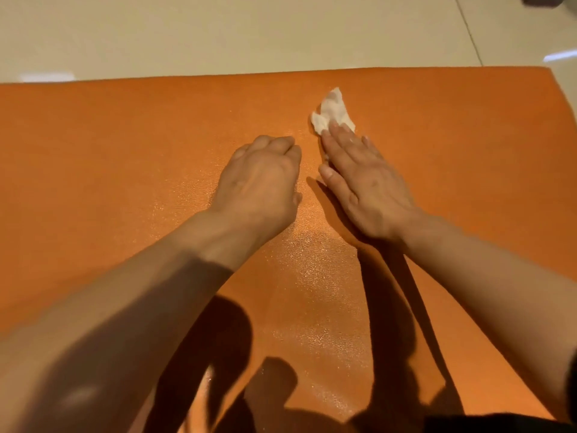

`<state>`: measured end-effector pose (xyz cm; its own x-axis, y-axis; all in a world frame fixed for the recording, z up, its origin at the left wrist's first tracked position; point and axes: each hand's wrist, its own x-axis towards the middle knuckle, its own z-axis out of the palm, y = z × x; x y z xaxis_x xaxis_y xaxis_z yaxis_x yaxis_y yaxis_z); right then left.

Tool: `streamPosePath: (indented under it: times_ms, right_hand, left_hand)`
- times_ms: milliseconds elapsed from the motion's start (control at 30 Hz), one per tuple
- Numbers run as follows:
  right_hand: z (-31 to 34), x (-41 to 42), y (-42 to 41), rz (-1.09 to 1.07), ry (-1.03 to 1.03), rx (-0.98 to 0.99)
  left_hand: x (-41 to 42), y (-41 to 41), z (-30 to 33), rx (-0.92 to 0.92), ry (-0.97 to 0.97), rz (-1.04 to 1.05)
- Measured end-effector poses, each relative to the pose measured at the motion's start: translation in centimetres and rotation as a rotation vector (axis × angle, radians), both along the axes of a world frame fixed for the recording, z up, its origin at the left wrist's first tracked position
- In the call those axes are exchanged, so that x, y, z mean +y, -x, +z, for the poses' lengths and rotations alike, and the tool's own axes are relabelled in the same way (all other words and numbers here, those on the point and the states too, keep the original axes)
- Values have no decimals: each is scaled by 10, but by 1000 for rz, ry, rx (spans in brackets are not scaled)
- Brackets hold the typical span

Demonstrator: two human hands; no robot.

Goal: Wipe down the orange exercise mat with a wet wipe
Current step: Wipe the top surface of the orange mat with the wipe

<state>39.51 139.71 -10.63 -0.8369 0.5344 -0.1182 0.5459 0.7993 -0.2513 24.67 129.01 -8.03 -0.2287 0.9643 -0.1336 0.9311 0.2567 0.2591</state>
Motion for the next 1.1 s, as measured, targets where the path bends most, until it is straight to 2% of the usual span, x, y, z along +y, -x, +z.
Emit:
streamPosePath:
  times_ms: [133, 300, 433, 833, 1000, 1100]
  right_hand:
    - [-6, 16, 3, -143, -25, -1]
    - [1, 26, 34, 0, 96, 57]
    - [7, 63, 49, -6, 63, 4]
    - [5, 105, 6, -348, -38, -79]
    - [4, 99, 2, -527, 5, -56]
    - [3, 62, 18, -397, 70, 24]
  left_hand:
    - [8, 2, 1, 1, 29, -20]
    - [20, 1, -1, -5, 7, -12]
    - [35, -9, 3, 3, 12, -19]
    - [43, -24, 6, 31, 43, -74]
    - [24, -18, 8, 27, 70, -59]
    - [11, -17, 10, 13, 87, -39]
